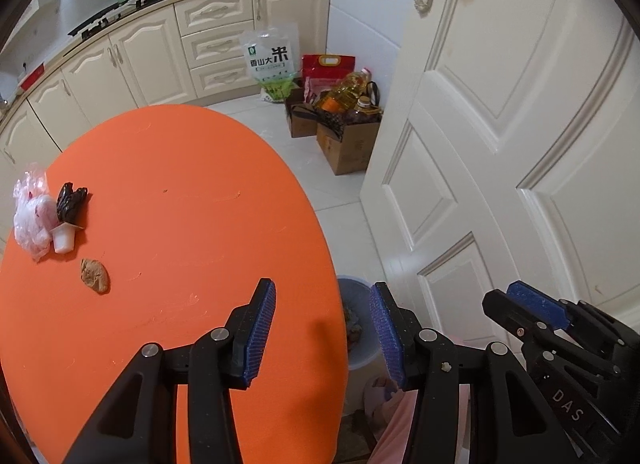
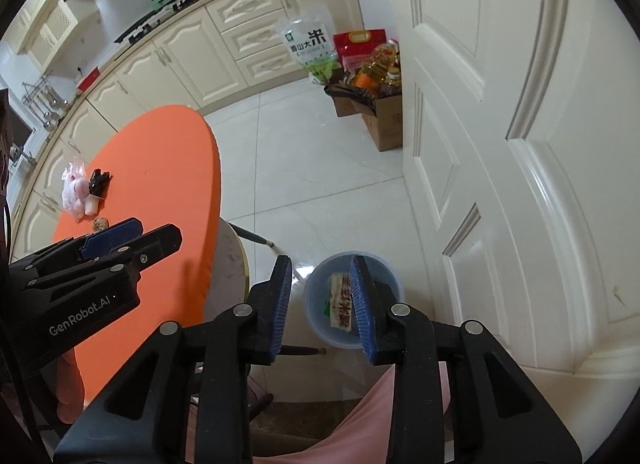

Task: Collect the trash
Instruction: 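Return both open tools to the table above the remaining trash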

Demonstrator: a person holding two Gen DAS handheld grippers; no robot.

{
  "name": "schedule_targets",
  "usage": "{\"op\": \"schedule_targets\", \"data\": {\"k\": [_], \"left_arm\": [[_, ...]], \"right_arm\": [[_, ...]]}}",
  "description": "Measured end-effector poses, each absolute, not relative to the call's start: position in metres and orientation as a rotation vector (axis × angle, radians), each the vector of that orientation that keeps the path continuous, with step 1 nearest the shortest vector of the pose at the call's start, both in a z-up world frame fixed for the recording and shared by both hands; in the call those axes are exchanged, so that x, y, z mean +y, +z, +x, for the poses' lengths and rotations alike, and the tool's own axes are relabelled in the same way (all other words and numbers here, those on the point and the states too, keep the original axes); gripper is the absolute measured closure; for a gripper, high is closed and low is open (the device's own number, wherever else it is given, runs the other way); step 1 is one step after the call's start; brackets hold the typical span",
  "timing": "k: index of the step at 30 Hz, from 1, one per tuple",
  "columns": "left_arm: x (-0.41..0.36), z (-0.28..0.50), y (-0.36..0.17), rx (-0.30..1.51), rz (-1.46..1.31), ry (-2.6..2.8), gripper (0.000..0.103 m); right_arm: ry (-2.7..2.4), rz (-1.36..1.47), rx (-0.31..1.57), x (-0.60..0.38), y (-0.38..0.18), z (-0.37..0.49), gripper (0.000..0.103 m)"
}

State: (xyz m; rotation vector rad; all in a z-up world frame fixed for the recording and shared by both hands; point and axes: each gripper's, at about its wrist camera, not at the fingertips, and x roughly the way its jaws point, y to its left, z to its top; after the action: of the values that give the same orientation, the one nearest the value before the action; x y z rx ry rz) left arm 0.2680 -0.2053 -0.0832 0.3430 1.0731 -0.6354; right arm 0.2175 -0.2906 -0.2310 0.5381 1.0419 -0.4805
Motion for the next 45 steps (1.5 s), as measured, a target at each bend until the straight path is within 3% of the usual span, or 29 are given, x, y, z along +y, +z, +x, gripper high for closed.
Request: {"op": "schedule_targets", "data": {"k": [16, 45], "left_arm": [[-0.159, 0.252, -0.061, 1.051, 0.318, -0.617, 0.057], [0.071, 0.245, -0.016, 0.967, 0.095, -0.292, 0.053]], "right_arm": [[-0.454, 0.484, 1.02, -0.256, -0.207, 0.218, 0.073], [-0.162, 0.284, 1.044, -0.073, -0.187, 0.322, 0.072]]}}
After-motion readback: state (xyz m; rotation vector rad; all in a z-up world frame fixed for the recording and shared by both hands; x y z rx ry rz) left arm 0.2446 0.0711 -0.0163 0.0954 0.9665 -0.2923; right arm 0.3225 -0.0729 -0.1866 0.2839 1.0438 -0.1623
